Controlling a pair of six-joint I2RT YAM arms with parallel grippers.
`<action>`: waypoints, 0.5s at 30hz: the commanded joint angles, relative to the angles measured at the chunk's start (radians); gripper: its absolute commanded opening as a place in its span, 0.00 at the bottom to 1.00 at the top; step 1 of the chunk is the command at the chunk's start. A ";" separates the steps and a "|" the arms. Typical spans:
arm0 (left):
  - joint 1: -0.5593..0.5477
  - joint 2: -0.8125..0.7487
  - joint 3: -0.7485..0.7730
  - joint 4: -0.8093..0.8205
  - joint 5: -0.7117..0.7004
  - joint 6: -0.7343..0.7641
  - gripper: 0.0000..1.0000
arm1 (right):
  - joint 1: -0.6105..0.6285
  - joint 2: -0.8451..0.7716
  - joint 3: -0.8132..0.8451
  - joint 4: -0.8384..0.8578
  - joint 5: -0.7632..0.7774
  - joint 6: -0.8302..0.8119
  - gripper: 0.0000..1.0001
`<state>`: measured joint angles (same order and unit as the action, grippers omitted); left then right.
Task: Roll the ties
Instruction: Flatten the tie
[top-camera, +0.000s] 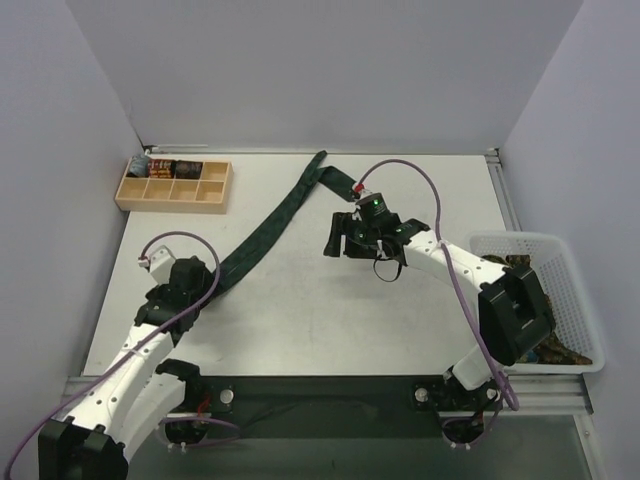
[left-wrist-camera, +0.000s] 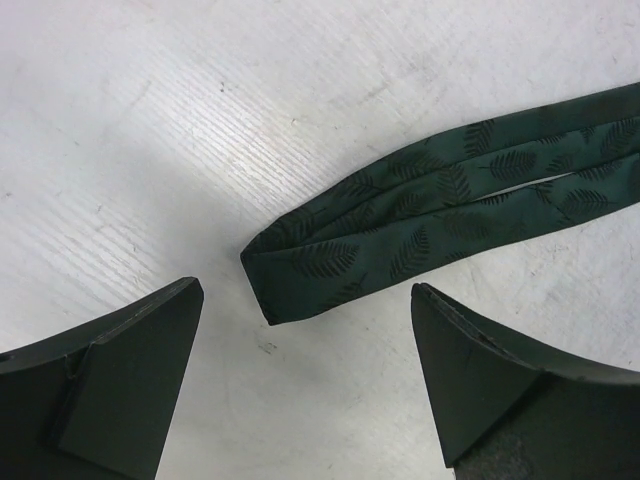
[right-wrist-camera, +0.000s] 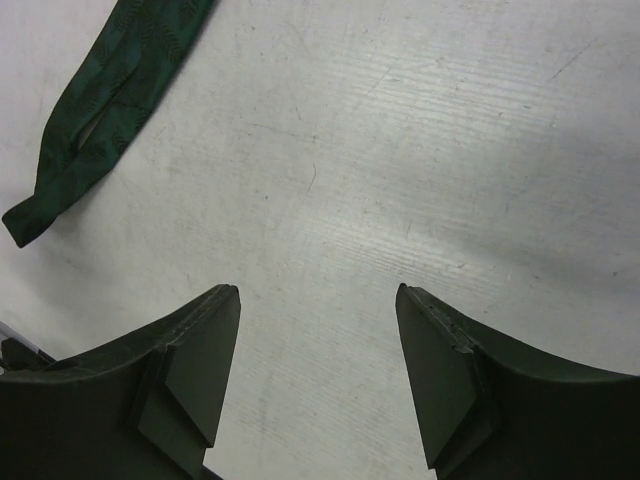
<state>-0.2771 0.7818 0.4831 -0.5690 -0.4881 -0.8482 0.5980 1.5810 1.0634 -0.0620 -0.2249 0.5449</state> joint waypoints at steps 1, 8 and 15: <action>0.033 0.019 -0.034 0.089 0.063 -0.080 0.97 | -0.044 0.004 0.003 -0.006 -0.066 -0.043 0.64; 0.033 0.017 -0.136 0.190 0.075 -0.158 0.93 | -0.141 0.017 0.004 0.054 -0.091 -0.019 0.64; 0.033 0.060 -0.144 0.282 0.065 -0.123 0.84 | -0.217 0.095 0.095 0.111 0.039 -0.065 0.64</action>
<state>-0.2512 0.8288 0.3195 -0.3859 -0.4145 -0.9821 0.4072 1.6375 1.0882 0.0040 -0.2565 0.5175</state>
